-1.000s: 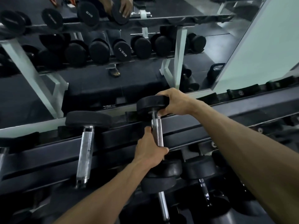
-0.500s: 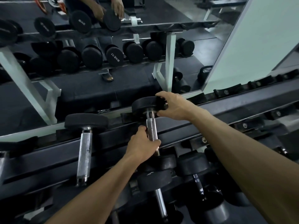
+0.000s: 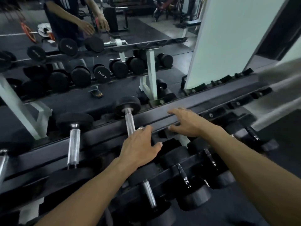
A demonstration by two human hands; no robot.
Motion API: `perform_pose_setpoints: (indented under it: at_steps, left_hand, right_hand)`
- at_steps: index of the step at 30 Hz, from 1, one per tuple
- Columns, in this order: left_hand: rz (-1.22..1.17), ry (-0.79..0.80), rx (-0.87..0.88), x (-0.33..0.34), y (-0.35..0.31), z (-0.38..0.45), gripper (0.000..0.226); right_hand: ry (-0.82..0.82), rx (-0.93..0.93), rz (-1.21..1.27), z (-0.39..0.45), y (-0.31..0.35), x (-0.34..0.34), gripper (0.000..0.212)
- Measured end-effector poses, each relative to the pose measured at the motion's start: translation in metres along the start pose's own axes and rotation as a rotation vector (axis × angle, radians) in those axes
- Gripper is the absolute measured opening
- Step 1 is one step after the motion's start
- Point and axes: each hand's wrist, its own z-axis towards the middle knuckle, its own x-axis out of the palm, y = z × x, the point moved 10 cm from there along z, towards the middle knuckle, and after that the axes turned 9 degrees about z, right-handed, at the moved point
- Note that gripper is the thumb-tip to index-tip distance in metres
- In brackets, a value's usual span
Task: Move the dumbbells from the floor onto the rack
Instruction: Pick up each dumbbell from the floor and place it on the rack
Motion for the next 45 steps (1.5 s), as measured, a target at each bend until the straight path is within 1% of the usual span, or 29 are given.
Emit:
perform_pose_setpoints:
  at_steps: [3, 6, 10, 15, 19, 22, 28, 32, 36, 40, 43, 45]
  left_hand:
    - [0.084, 0.012, 0.115, 0.017, -0.047, -0.033, 0.057]
    - [0.152, 0.065, 0.228, 0.043, -0.096, -0.069, 0.058]
    - [0.197, 0.141, 0.357, 0.085, -0.154, -0.105, 0.053]
    - [0.265, 0.264, 0.507, 0.151, -0.21, -0.138, 0.05]
    - [0.317, 0.358, 0.637, 0.21, -0.242, -0.156, 0.05]
    - [0.344, 0.429, 0.717, 0.26, -0.255, -0.169, 0.048]
    - [0.392, 0.604, 0.823, 0.374, -0.259, -0.208, 0.05]
    - [0.417, 0.727, 0.86, 0.468, -0.256, -0.233, 0.052]
    - [0.43, 0.835, 0.848, 0.58, -0.251, -0.249, 0.054]
    - [0.388, 0.891, 0.76, 0.701, -0.243, -0.247, 0.052]
    - [0.321, 0.926, 0.653, 0.788, -0.23, -0.241, 0.056]
    - [0.283, 0.946, 0.588, 0.839, -0.218, -0.236, 0.06]
  right_hand:
    - [-0.031, 0.049, 0.011, -0.06, -0.031, -0.002, 0.068]
    - [-0.074, 0.109, 0.038, -0.124, -0.066, -0.001, 0.065]
    - [-0.075, 0.218, 0.053, -0.201, -0.114, 0.01, 0.065]
    - [-0.082, 0.383, 0.125, -0.279, -0.173, 0.036, 0.064]
    - [-0.094, 0.526, 0.179, -0.327, -0.222, 0.071, 0.06]
    - [-0.087, 0.629, 0.22, -0.356, -0.259, 0.109, 0.065]
    - [-0.071, 0.804, 0.346, -0.414, -0.327, 0.212, 0.066]
    - [-0.081, 0.899, 0.421, -0.455, -0.379, 0.303, 0.064]
    - [-0.076, 0.975, 0.46, -0.485, -0.438, 0.406, 0.062]
    - [-0.149, 1.012, 0.501, -0.495, -0.513, 0.506, 0.063]
    - [-0.189, 0.988, 0.473, -0.489, -0.554, 0.553, 0.058]
    - [-0.183, 0.969, 0.418, -0.484, -0.58, 0.582, 0.06]
